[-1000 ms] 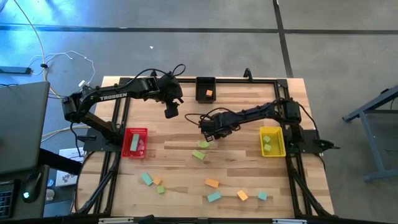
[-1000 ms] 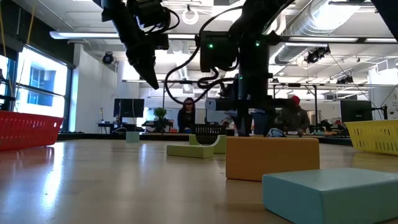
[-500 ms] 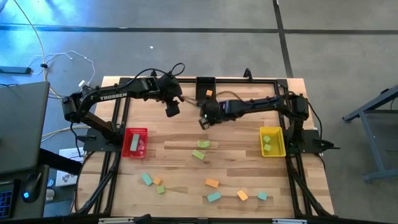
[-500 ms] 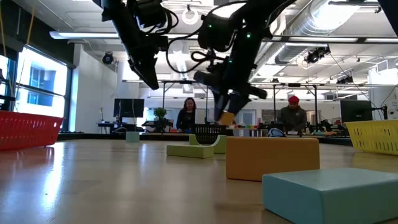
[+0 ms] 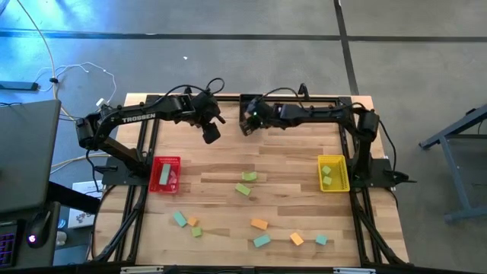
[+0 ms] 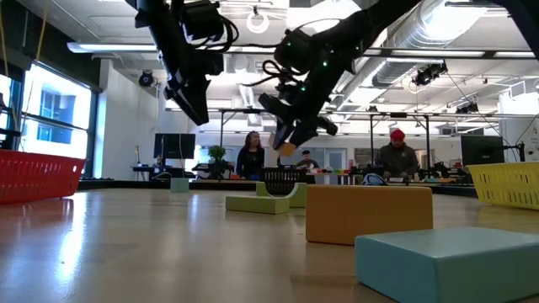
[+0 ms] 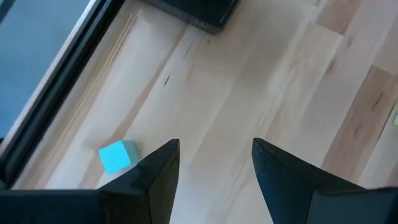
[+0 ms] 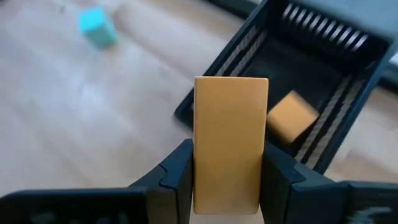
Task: Sort & place blocks by color
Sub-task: Put the orange block into the black bin, then put the blue block into the red bin
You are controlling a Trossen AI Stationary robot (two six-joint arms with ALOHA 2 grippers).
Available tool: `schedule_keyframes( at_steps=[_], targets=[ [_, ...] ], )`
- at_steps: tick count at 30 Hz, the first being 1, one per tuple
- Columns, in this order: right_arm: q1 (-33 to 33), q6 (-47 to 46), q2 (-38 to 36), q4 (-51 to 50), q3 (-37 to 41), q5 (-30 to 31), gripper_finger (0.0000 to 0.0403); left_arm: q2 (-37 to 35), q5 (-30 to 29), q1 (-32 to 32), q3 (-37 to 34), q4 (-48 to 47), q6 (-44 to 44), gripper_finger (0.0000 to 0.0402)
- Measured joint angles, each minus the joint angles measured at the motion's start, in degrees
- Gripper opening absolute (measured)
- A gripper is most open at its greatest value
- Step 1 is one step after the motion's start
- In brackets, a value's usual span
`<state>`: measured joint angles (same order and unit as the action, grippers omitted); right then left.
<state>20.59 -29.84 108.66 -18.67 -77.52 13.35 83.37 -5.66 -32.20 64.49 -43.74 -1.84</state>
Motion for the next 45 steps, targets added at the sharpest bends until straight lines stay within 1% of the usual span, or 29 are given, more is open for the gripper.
schedule_keyframes(
  at_steps=[7, 12, 17, 20, 26, 32, 39, 45],
  targets=[
    [4.96, 0.13, 0.68, 4.47, 0.00, -0.55, 0.0111, 0.00, 0.53, 2.53, 0.00, -3.11, -3.70, 0.0188],
    [5.96, -0.08, 2.21, 7.95, -0.02, -1.87, 0.0111, 0.00, 0.54, 6.27, 0.00, -9.48, -3.82, 0.0188],
    [6.23, 0.08, 3.58, 7.77, -0.02, -1.92, 0.0112, 0.00, 0.10, 11.61, 0.00, -14.12, -6.60, 0.0188],
    [6.43, 0.25, 4.40, 7.82, -0.02, -2.24, 0.0113, 0.00, -0.27, 14.77, 0.00, -15.32, -7.06, 0.0188],
    [7.15, 0.48, 4.81, 7.78, -0.02, -4.97, 0.0124, 0.00, -0.60, 20.04, 0.00, -16.58, -7.68, 0.0188],
    [7.22, 1.83, 4.81, 8.47, -0.02, -5.00, 0.0143, 0.00, -0.66, 24.22, 0.00, -18.89, -8.05, 0.0188],
    [7.89, 1.85, 4.66, 9.74, -0.02, -5.09, 0.0145, -0.01, -0.64, 28.99, 0.00, -20.34, -8.53, 0.0188],
    [9.15, 1.67, 4.62, 10.00, -0.03, -10.55, 0.0144, -0.01, 0.95, 32.11, 0.00, -20.35, -7.86, 0.0188]
  ],
)
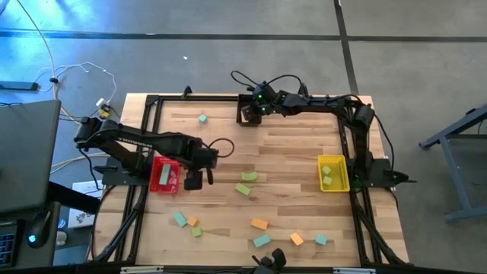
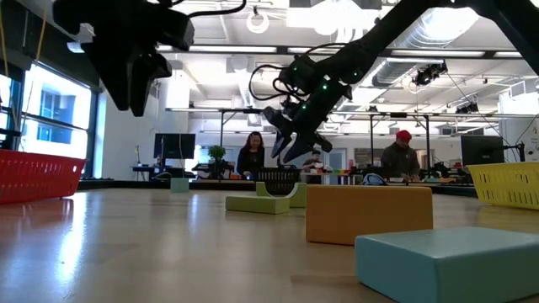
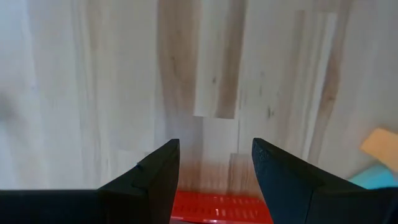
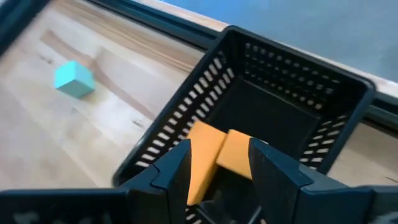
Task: Sort & place blocks by color
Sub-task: Put the blue block into the red bin
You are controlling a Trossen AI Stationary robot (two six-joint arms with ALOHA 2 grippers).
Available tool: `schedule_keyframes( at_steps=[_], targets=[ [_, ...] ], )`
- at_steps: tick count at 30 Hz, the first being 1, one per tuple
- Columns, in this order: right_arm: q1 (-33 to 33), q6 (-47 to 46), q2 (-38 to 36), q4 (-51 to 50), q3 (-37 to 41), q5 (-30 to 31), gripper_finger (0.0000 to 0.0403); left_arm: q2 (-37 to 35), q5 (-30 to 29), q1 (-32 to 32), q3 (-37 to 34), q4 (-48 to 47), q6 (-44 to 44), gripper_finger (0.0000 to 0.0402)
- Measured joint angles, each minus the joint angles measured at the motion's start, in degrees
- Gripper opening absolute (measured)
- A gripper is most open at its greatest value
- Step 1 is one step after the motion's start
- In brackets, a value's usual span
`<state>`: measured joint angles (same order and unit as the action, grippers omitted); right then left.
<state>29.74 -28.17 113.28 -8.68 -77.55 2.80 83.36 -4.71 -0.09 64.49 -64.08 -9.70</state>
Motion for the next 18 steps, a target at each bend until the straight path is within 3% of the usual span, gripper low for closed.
schedule_keyframes(
  at_steps=[10, 18],
  targets=[
    [-0.49, 4.89, -0.10, -3.11, -8.02, -6.30, 0.0145, -0.01, 0.02, 7.94, 0.00, -0.86, 2.80, 0.0188],
    [-2.06, 13.51, -0.12, -17.98, -20.40, -6.31, 0.0145, -0.01, 1.34, 17.33, 0.00, -0.84, 1.25, 0.0188]
  ],
)
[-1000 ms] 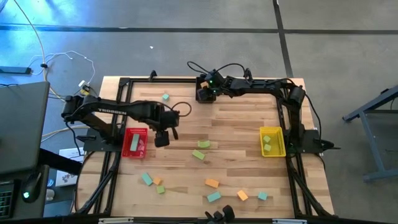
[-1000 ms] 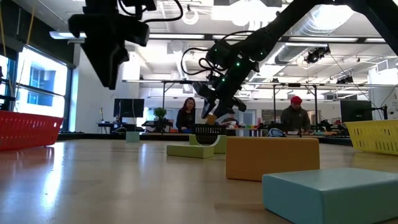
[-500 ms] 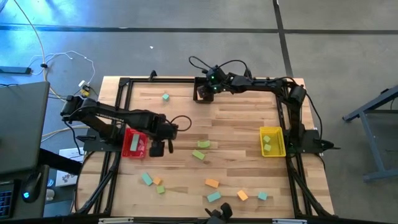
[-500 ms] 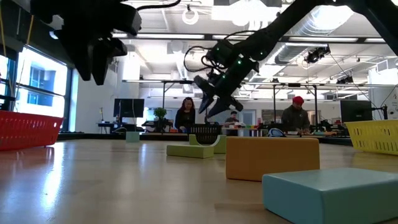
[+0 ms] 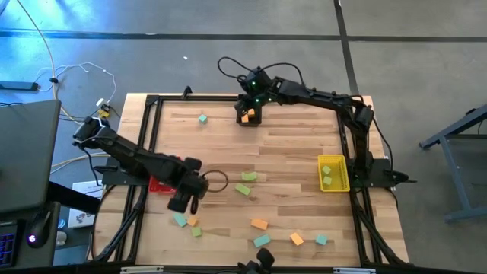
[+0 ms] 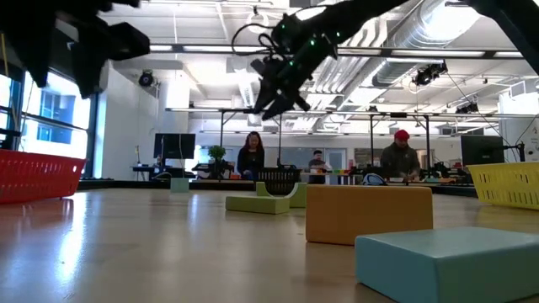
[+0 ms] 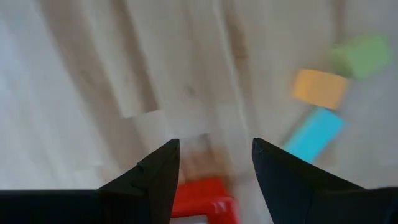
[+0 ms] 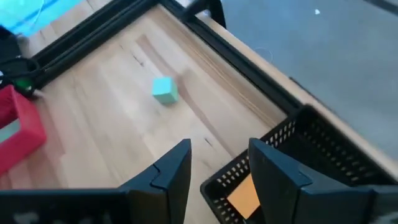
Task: Sort & place blocks by color
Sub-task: Put the blue block into the red bin
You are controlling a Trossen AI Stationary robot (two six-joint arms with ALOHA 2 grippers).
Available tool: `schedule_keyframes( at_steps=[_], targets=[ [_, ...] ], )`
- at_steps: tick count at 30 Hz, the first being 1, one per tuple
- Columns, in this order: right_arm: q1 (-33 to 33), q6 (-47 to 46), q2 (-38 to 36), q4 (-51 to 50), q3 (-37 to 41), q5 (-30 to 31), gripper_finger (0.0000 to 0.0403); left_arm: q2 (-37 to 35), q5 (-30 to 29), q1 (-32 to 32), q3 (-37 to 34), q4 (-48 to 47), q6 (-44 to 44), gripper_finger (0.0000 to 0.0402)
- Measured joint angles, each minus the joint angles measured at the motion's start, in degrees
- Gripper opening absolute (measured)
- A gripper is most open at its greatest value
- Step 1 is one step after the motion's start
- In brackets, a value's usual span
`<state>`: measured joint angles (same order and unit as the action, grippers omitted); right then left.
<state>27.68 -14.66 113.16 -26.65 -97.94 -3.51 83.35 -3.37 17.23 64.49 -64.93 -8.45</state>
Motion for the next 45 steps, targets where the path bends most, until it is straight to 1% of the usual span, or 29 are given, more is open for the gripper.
schedule_keyframes(
  at_steps=[2, 5, 9, 15, 22, 28, 38, 42, 45],
  targets=[
    [-0.09, 1.28, 0.00, -2.64, -2.98, 0.10, 0.0145, 0.00, 1.34, 2.03, 0.00, 0.03, -1.67, 0.0188],
    [-0.09, 2.32, -0.02, -4.99, -6.46, 1.71, 0.0145, 0.00, 1.65, 4.97, 0.00, 0.03, -5.42, 0.0188],
    [-0.09, 2.96, -0.02, -6.64, -8.84, 2.44, 0.0145, 0.00, 1.41, 8.86, 0.00, 0.07, -7.42, 0.0188],
    [-0.09, 3.17, -0.02, -8.89, -9.03, 2.45, 0.0145, 1.06, 1.38, 14.29, 0.00, 0.48, -7.36, 0.0188],
    [-0.09, 2.69, -0.02, -13.99, -9.03, 2.45, 0.0145, 3.87, 1.24, 19.01, 0.00, 3.03, -2.26, 0.0188],
    [-0.63, 0.46, 0.00, -13.88, -9.03, 2.45, 0.0145, 6.84, 1.09, 20.50, 0.00, 4.20, -1.32, 0.0188],
    [-2.19, 0.13, -0.02, -15.14, -9.03, 1.55, 0.0145, 14.30, 1.19, 20.80, 0.00, 4.90, 4.66, 0.0188],
    [-3.05, 0.13, -0.01, -16.79, -9.03, 1.73, 0.0145, 16.94, 1.30, 20.81, 0.00, 4.94, 4.19, 0.0188],
    [-3.77, 0.13, -0.02, -17.81, -9.03, 1.75, 0.0145, 18.78, 2.51, 21.06, 0.00, 4.93, 4.13, 0.0188]
  ],
)
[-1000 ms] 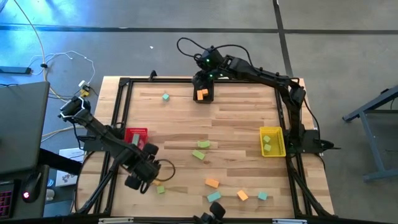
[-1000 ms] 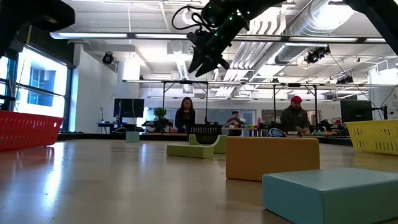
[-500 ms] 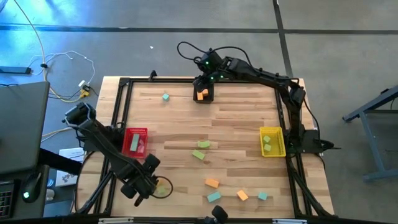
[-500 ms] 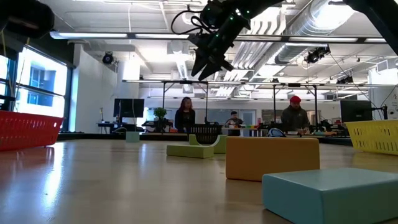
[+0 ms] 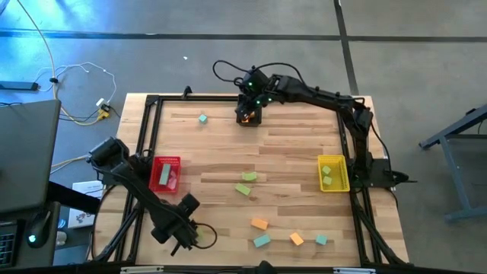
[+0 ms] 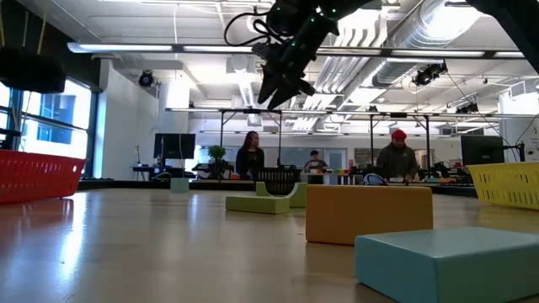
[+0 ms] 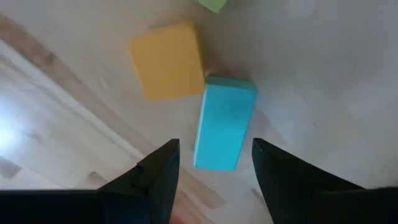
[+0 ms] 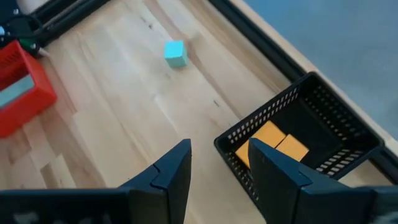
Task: Sort & place blocks by color
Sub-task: Put the blue block into the red bin
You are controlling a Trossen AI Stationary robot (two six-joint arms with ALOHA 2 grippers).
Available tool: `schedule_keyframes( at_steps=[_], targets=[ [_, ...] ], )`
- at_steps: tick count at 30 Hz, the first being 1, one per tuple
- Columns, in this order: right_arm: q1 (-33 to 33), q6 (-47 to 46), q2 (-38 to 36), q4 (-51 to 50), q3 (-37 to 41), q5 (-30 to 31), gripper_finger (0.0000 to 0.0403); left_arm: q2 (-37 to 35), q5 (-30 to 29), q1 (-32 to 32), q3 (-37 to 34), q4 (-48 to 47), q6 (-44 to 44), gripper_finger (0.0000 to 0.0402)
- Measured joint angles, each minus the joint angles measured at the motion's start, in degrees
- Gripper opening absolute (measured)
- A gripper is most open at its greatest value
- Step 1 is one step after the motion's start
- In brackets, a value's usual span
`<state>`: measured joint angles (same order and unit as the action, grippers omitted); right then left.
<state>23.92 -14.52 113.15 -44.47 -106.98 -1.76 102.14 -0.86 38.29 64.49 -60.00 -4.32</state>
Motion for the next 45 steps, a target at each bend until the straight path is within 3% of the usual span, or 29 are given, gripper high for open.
schedule_keyframes(
  at_steps=[19, 26, 29, 37, 45],
  targets=[
    [-3.62, 1.49, 0.01, -2.24, 0.00, 0.04, 0.0145, 6.19, 0.44, 0.12, 0.00, -0.16, -1.98, 0.0187],
    [-3.71, 2.08, 0.02, -5.44, 0.00, 0.06, 0.0145, 6.99, 2.79, 0.08, 0.09, -0.20, -4.05, 0.0125],
    [-3.71, 2.96, 0.02, -6.40, 0.00, 0.07, 0.0145, 6.53, 2.55, 0.06, 0.07, -0.21, -4.75, 0.0094],
    [-3.71, 4.51, -0.02, -8.88, 0.00, 0.09, 0.0145, 5.59, 2.78, -0.40, -0.09, -0.67, -8.30, 0.0094],
    [-3.80, 5.86, -0.96, -10.72, 0.00, 0.09, 0.0145, -2.22, -1.27, -0.86, -0.11, -3.00, -13.25, 0.0094]
  ],
)
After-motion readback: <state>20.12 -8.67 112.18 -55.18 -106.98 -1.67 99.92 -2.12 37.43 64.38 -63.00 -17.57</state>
